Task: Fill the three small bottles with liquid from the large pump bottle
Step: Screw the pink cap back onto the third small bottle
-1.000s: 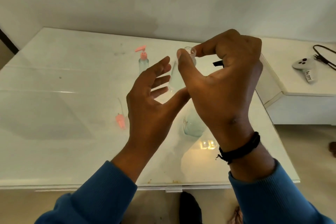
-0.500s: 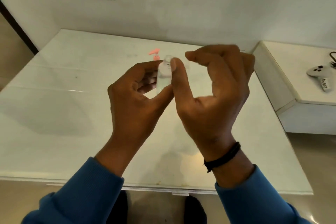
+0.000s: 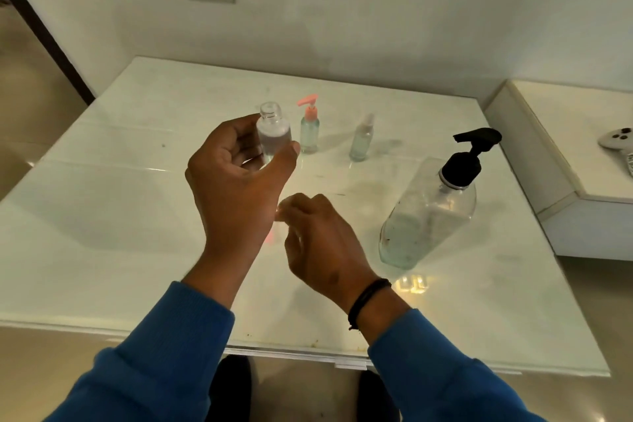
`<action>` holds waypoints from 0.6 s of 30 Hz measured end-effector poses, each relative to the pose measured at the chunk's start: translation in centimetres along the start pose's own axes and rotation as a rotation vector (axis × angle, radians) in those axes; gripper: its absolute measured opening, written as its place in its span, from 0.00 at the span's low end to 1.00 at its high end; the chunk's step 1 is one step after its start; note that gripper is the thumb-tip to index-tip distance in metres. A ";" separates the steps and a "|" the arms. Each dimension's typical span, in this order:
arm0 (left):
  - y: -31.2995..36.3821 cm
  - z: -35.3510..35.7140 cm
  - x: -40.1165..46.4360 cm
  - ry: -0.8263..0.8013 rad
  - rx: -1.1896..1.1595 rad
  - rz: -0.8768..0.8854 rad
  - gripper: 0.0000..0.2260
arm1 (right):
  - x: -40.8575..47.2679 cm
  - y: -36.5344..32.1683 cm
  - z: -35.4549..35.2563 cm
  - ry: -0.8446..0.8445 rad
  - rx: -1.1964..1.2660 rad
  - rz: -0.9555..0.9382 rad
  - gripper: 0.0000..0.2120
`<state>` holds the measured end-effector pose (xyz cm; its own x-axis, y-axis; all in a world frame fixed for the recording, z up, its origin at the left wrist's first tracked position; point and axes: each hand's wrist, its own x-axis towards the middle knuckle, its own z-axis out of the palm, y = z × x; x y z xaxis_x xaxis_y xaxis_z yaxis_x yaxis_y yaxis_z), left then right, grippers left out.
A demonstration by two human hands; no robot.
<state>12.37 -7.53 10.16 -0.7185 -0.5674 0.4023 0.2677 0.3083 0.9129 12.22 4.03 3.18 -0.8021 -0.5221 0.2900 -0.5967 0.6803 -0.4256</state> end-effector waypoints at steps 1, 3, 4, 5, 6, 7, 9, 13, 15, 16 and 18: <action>-0.1 0.1 -0.1 -0.003 -0.003 -0.003 0.17 | 0.0 -0.3 0.3 -0.071 -0.032 -0.039 0.20; -0.2 0.2 -0.3 -0.011 0.004 -0.002 0.17 | 0.1 -0.9 0.8 -0.183 -0.093 -0.094 0.23; -0.3 0.3 -0.4 -0.015 0.010 0.002 0.17 | 0.2 -1.3 0.9 -0.229 -0.115 -0.098 0.23; -0.3 0.4 -0.5 -0.021 0.017 0.007 0.16 | 0.2 -1.7 0.9 -0.273 -0.137 -0.095 0.23; -0.3 0.5 -0.6 -0.026 0.021 0.012 0.16 | 0.3 -2.1 0.8 -0.314 -0.159 -0.084 0.23; -0.3 0.6 -0.7 -0.030 0.022 0.014 0.16 | 0.4 -2.2 0.8 -0.351 -0.182 -0.068 0.22; -0.4 0.7 -0.7 -0.035 0.019 0.015 0.16 | 0.4 -2.1 0.9 -0.384 -0.221 -0.043 0.22; -0.5 0.9 -0.8 -0.050 0.003 0.005 0.16 | 0.2 -1.6 1.6 -0.325 -0.205 -0.052 0.15; -0.6 1.0 -0.9 -0.056 0.000 0.005 0.16 | 0.4 -1.4 1.8 -0.259 -0.167 -0.020 0.13; -0.6 1.1 -1.0 -0.059 0.004 0.008 0.16 | 0.5 -1.3 1.8 -0.252 -0.150 0.003 0.13; -0.6 1.2 -1.0 -0.067 0.011 0.008 0.16 | 0.5 -1.0 1.9 -0.275 -0.154 0.042 0.11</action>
<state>12.19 -6.23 9.12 -0.7581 -0.5125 0.4033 0.2668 0.3206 0.9089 12.44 2.14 2.12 -0.8016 -0.5974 0.0234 -0.5770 0.7629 -0.2916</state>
